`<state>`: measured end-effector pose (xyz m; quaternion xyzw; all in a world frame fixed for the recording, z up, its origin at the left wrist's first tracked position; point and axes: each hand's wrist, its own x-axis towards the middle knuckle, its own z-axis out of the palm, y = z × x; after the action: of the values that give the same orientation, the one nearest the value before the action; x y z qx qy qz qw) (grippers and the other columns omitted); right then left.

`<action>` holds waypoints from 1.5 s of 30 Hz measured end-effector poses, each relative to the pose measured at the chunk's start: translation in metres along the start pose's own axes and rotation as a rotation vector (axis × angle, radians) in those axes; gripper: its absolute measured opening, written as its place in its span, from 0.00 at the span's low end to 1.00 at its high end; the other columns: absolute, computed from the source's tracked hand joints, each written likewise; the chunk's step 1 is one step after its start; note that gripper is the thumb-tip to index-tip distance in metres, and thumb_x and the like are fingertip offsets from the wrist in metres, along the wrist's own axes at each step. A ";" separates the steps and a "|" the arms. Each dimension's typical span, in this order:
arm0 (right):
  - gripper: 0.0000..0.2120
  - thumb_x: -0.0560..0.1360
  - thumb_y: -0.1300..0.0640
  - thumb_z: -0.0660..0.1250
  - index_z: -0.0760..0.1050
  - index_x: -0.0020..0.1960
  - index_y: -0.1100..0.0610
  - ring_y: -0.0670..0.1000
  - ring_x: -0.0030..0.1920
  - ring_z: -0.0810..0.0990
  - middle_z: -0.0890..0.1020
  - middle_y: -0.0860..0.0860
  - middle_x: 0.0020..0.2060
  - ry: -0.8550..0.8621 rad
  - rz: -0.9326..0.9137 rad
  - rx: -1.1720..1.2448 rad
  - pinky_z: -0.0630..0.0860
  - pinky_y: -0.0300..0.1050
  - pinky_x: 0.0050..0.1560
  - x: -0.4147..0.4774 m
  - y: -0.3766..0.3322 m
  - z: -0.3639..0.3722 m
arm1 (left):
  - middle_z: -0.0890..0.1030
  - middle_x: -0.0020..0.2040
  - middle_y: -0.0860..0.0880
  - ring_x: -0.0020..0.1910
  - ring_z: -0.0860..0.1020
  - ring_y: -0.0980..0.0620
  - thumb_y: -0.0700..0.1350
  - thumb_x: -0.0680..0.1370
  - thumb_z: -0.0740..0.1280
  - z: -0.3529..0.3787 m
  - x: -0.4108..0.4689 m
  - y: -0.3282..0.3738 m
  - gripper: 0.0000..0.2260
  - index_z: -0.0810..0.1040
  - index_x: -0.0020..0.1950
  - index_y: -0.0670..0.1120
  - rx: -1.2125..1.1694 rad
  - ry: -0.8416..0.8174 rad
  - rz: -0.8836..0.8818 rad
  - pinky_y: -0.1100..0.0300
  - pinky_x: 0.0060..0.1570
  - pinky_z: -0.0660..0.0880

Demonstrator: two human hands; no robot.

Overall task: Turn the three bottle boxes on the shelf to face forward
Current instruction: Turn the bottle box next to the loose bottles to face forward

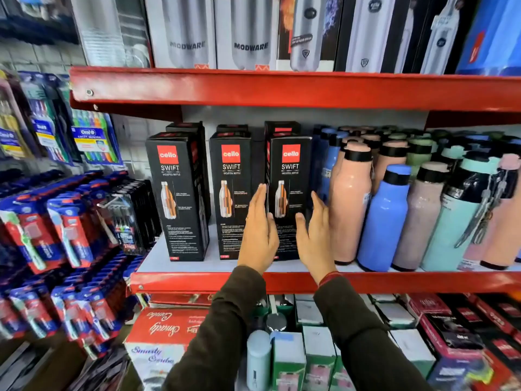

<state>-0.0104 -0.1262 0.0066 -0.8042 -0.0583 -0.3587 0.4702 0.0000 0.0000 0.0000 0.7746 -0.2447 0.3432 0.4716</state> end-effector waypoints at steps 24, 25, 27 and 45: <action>0.26 0.71 0.58 0.75 0.74 0.67 0.52 0.28 0.46 0.79 0.81 0.43 0.55 -0.056 0.223 0.208 0.74 0.23 0.45 0.002 0.036 0.001 | 0.86 0.52 0.48 0.50 0.82 0.56 0.55 0.84 0.55 0.025 0.002 -0.017 0.18 0.78 0.67 0.52 -0.234 0.168 -0.472 0.70 0.46 0.75; 0.29 0.69 0.56 0.77 0.73 0.67 0.50 0.28 0.47 0.78 0.80 0.41 0.53 -0.060 0.213 0.207 0.73 0.22 0.45 0.002 0.034 0.000 | 0.86 0.47 0.48 0.48 0.83 0.52 0.56 0.83 0.54 0.025 0.003 -0.015 0.19 0.79 0.65 0.53 -0.271 0.204 -0.487 0.63 0.46 0.78; 0.32 0.65 0.53 0.80 0.72 0.65 0.45 0.28 0.49 0.78 0.80 0.36 0.51 -0.067 0.193 0.195 0.73 0.23 0.46 0.004 0.030 -0.001 | 0.85 0.40 0.55 0.46 0.83 0.52 0.57 0.83 0.54 0.026 0.002 -0.013 0.19 0.81 0.63 0.54 -0.327 0.247 -0.508 0.48 0.51 0.81; 0.42 0.61 0.54 0.81 0.66 0.71 0.49 0.39 0.60 0.76 0.78 0.42 0.61 -0.159 0.169 0.146 0.74 0.38 0.62 0.024 0.032 -0.014 | 0.71 0.70 0.57 0.70 0.69 0.60 0.44 0.84 0.57 0.039 -0.005 -0.019 0.21 0.63 0.78 0.49 -0.234 0.154 -0.392 0.82 0.61 0.61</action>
<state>0.0134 -0.1608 0.0034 -0.7957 -0.0533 -0.2478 0.5501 0.0222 -0.0270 -0.0268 0.7190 -0.0910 0.2723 0.6330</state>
